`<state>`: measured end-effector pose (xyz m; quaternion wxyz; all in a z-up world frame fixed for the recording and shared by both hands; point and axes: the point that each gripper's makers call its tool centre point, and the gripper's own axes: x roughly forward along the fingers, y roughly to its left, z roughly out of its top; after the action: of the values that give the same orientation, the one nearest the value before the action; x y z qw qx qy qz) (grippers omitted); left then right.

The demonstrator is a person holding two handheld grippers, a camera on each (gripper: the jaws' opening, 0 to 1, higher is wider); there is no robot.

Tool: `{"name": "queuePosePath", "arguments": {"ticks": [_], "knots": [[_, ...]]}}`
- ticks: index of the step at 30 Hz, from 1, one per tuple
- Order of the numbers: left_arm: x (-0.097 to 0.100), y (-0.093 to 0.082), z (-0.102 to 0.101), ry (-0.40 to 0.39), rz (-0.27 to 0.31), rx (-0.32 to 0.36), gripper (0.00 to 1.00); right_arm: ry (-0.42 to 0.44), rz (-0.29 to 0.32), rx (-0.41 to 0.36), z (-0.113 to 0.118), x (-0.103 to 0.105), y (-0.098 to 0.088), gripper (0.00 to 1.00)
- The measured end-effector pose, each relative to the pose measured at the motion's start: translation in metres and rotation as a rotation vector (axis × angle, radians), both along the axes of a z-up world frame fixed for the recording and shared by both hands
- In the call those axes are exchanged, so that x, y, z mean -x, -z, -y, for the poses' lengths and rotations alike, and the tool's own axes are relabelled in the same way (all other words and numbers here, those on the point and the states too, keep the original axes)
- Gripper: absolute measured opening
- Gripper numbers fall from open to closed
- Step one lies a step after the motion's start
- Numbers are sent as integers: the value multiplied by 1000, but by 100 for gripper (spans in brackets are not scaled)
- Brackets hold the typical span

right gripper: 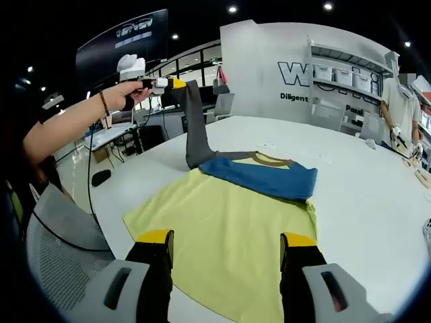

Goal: Fold the garment on the visible template until the final outline fits inside the template.

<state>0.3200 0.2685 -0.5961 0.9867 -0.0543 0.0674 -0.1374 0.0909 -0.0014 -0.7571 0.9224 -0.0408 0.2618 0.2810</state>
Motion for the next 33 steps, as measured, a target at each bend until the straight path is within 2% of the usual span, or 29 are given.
{"name": "queuePosePath", "arguments": {"ticks": [5, 13, 18, 20, 22, 26, 33], "knots": [[-4, -2, 24, 51, 17, -45, 0, 2, -2, -6, 0, 0, 1, 61], [-16, -7, 61, 123, 36, -50, 0, 20, -8, -7, 7, -1, 2, 61], [-19, 5, 83, 178, 20, -87, 0, 23, -13, -2, 9, 0, 5, 61], [-20, 10, 93, 204, 10, -80, 0, 25, -18, -2, 10, 0, 6, 60], [-22, 12, 99, 212, 21, -103, 0, 26, -18, -4, 10, 0, 6, 61], [-25, 18, 114, 243, 4, -91, 0, 23, -24, 0, 9, 0, 7, 60], [-21, 35, 149, 323, -14, -123, 0, 22, -27, 3, 10, -2, 7, 60]]}}
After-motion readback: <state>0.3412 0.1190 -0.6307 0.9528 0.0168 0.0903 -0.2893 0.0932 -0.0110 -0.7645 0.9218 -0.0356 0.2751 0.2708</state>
